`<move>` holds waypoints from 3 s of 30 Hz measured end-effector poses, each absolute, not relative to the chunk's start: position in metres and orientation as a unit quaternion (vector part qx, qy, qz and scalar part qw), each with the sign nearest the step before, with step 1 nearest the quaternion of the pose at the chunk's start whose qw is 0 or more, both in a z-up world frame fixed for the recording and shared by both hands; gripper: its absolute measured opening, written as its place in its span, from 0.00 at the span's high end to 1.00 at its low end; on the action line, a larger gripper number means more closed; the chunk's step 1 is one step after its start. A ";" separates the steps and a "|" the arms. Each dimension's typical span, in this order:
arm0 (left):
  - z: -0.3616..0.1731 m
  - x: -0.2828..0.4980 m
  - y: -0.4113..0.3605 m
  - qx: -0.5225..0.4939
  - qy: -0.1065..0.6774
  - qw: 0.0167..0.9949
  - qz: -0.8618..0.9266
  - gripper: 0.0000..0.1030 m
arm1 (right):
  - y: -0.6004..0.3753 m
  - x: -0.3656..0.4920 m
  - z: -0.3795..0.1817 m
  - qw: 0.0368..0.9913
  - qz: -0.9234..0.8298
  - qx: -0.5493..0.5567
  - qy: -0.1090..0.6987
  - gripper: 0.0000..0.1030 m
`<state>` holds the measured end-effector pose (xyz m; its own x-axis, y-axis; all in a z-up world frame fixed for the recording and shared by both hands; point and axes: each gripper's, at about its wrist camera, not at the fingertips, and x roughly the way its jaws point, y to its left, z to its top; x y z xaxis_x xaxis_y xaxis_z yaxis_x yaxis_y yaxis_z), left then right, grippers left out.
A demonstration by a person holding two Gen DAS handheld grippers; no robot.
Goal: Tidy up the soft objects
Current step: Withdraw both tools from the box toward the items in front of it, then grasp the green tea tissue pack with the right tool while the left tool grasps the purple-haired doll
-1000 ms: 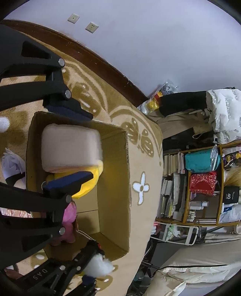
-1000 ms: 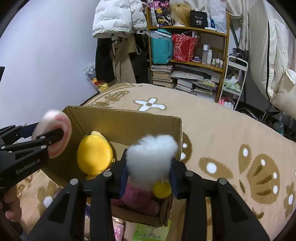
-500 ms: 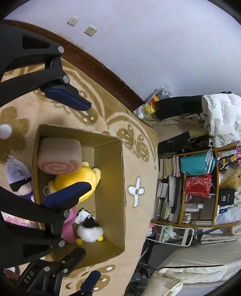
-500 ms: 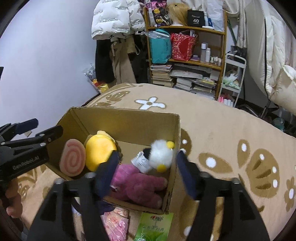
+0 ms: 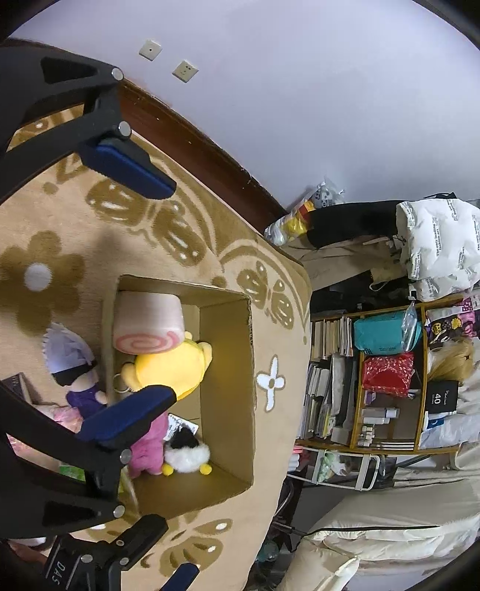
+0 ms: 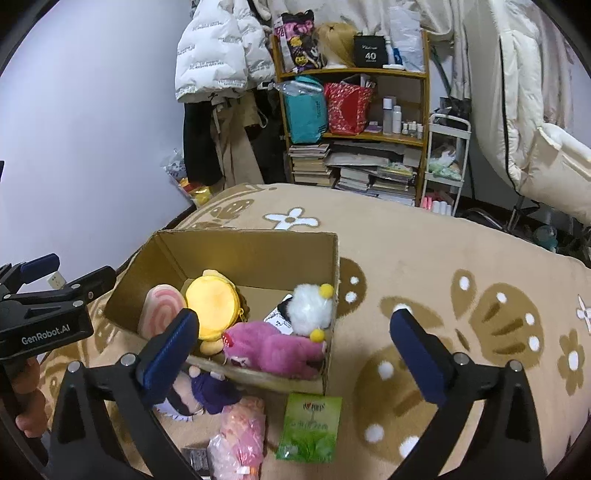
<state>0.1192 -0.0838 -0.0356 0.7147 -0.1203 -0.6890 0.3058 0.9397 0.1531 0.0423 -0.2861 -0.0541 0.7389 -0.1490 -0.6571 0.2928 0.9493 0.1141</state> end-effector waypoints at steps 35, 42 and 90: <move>-0.090 0.100 -0.074 0.137 0.466 0.865 -0.128 0.02 | -0.269 0.013 -0.103 0.885 -0.144 0.107 0.430 0.00; -0.108 0.106 -0.087 0.151 0.484 0.852 -0.133 0.02 | -0.277 0.023 -0.126 0.864 -0.137 0.137 0.465 0.00; -0.188 0.125 -0.136 0.144 0.555 0.792 -0.208 0.23 | -0.287 0.057 -0.190 0.812 -0.130 0.161 0.546 0.45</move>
<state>0.1250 -0.1362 -0.1875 0.2966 -0.1689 -0.9400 0.4898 0.8718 -0.0021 0.0567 -0.2875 -0.1898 0.3705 -0.0353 -0.9282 0.3867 0.9144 0.1195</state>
